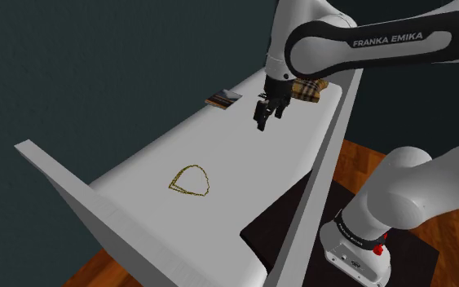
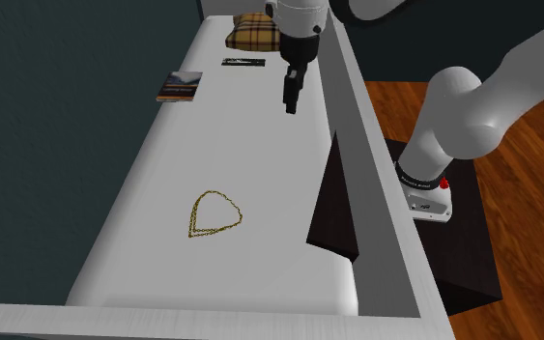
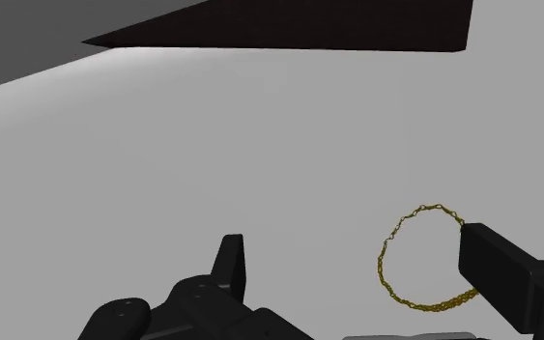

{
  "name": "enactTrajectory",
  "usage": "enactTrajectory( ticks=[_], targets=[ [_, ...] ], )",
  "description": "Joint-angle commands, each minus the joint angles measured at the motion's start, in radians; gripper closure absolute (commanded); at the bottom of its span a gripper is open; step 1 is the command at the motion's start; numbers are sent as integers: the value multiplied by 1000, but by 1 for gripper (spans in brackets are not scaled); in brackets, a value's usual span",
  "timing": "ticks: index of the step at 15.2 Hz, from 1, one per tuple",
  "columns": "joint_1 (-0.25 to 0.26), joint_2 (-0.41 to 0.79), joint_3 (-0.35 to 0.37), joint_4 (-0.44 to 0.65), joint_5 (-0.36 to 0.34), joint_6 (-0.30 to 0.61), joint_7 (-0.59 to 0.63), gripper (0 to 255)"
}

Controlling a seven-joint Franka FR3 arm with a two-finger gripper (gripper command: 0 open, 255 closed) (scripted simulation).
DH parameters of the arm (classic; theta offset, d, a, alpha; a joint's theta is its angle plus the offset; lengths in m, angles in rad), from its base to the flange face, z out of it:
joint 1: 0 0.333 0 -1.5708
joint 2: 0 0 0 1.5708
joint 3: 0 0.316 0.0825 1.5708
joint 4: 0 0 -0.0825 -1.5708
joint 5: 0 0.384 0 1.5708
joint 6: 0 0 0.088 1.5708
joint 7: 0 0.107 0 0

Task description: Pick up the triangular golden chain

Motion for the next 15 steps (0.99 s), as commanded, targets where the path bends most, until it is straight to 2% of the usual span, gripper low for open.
enactTrajectory(
  ticks=[1, 9, 15],
  targets=[
    [10, 60, 23, -5, 3, 76, 13, 0],
    [40, 301, 121, -7, -25, 349, 90, 0],
    [45, 521, 189, 50, -125, 522, 192, 0]
  ],
)
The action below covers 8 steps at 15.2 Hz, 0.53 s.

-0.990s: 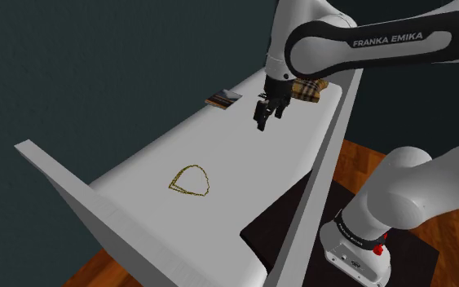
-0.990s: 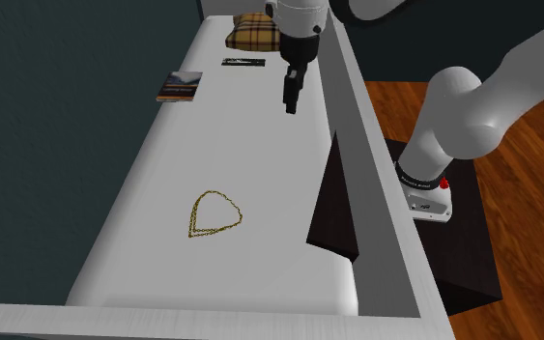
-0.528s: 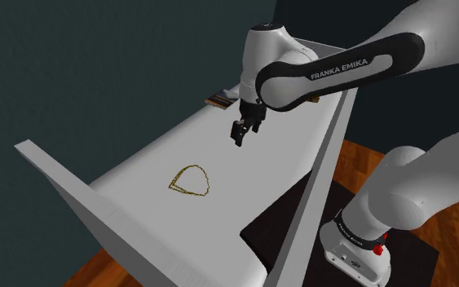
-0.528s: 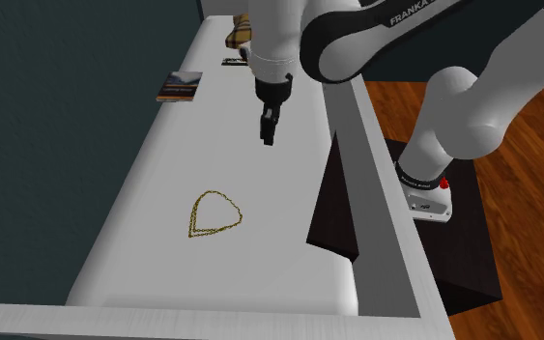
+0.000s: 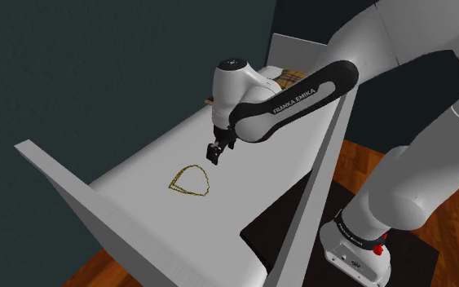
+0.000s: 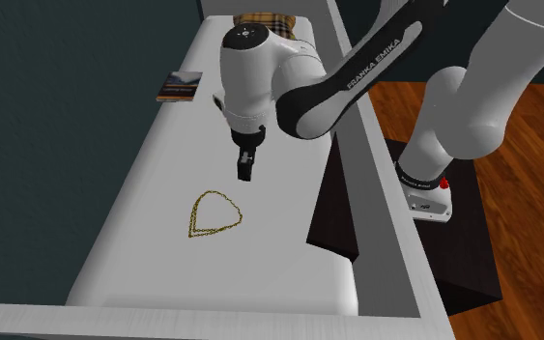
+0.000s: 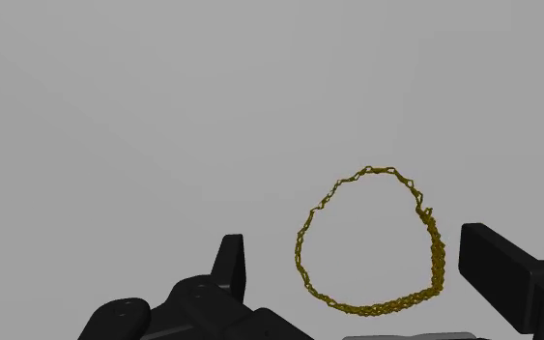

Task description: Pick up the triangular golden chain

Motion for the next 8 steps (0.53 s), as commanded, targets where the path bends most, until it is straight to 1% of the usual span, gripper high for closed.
enactTrajectory(
  ticks=[1, 5, 8],
  targets=[
    [1, 74, 16, 21, -47, 55, 39, 0],
    [23, 233, 31, 95, -174, 135, 142, 0],
    [58, 352, 19, 164, -276, 176, 222, 0]
  ],
)
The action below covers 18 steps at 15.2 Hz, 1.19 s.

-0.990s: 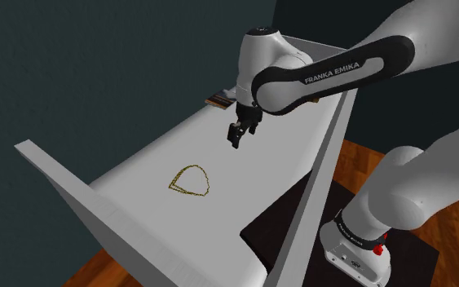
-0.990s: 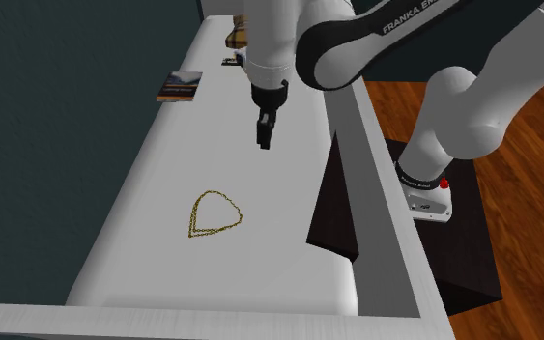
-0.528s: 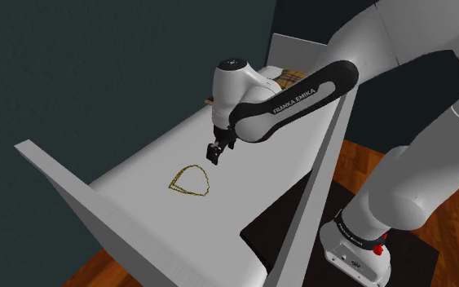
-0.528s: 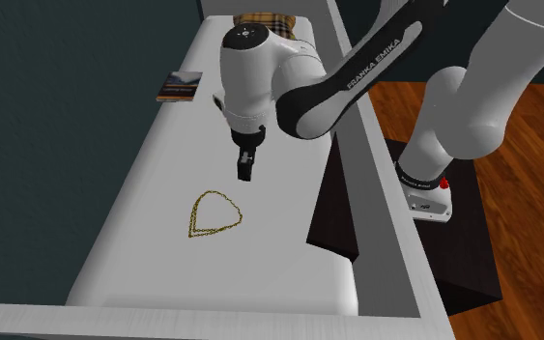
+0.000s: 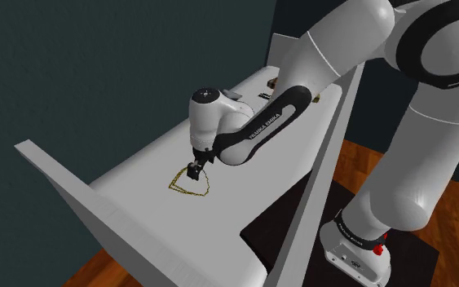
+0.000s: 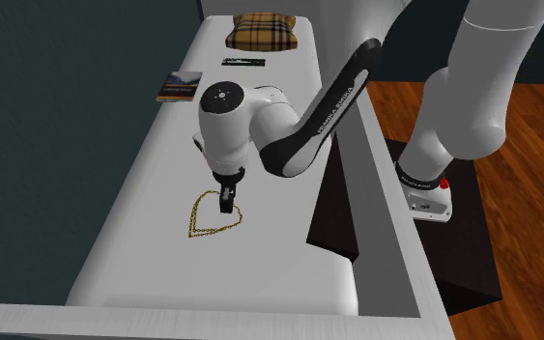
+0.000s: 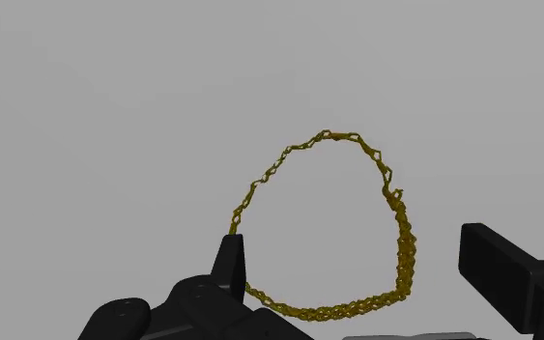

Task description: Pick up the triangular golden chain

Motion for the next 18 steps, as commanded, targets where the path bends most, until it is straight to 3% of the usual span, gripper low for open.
enactTrajectory(
  ticks=[1, 7, 16, 17, 18],
  targets=[
    [32, 95, -13, 58, -79, 30, 65, 0],
    [139, 312, -73, 228, -222, 72, 171, 0],
    [174, 402, -121, 253, -278, 135, 223, 0],
    [174, 401, -120, 253, -278, 134, 221, 255],
    [173, 400, -120, 253, -278, 134, 221, 255]
  ],
)
